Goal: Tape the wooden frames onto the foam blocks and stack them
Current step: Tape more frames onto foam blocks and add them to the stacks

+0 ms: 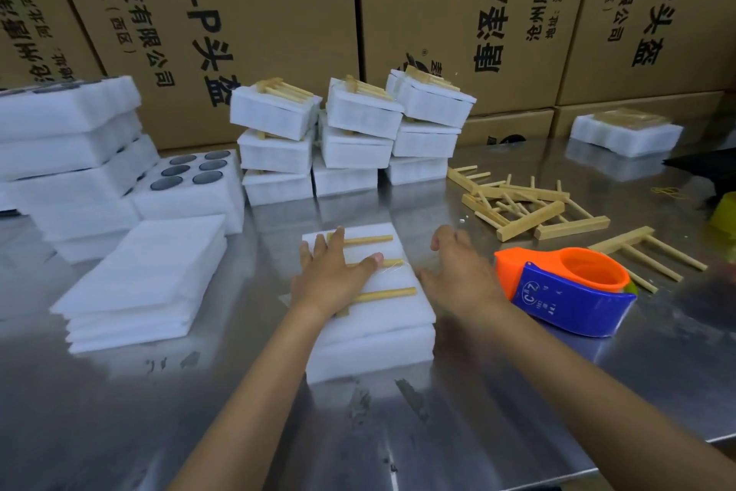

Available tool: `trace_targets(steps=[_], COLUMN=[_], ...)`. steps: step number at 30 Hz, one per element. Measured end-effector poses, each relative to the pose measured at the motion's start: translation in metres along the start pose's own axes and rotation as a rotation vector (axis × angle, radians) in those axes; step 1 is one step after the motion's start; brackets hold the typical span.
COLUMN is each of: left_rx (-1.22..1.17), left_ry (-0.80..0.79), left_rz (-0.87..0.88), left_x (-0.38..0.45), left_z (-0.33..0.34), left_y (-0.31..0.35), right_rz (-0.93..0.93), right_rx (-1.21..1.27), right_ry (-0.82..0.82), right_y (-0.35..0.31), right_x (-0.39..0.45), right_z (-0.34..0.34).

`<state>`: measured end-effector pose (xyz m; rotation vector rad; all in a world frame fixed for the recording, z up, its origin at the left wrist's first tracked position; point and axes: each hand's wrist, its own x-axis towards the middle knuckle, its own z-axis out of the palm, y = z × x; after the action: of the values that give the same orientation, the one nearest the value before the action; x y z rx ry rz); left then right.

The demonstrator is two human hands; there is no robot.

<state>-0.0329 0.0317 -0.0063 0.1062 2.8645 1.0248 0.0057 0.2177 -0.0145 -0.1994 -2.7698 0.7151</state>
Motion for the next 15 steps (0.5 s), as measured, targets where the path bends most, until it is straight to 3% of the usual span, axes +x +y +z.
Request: trace_targets(steps=[2,6,9,15], left_rx=[-0.095,-0.511,-0.745,-0.925], left_ry=[0.018,0.12,0.048,-0.004], left_rz=[0.012,-0.032,-0.132,-0.112], left_x=[0.0,-0.004,-0.016,-0.03], left_z=[-0.001,-0.014,-0.011,-0.008], left_y=[-0.003,-0.012,-0.026,-0.026], right_rz=[0.03,0.093,0.155,0.259], right_rx=[0.055,0.171,0.275,0.538], right_ry=[-0.02,-0.052,-0.056,-0.093], right_y=[0.003,0.008,0.011,0.01], right_x=[0.003,0.006,0.005,-0.002], right_z=[0.003,0.016,0.026,0.035])
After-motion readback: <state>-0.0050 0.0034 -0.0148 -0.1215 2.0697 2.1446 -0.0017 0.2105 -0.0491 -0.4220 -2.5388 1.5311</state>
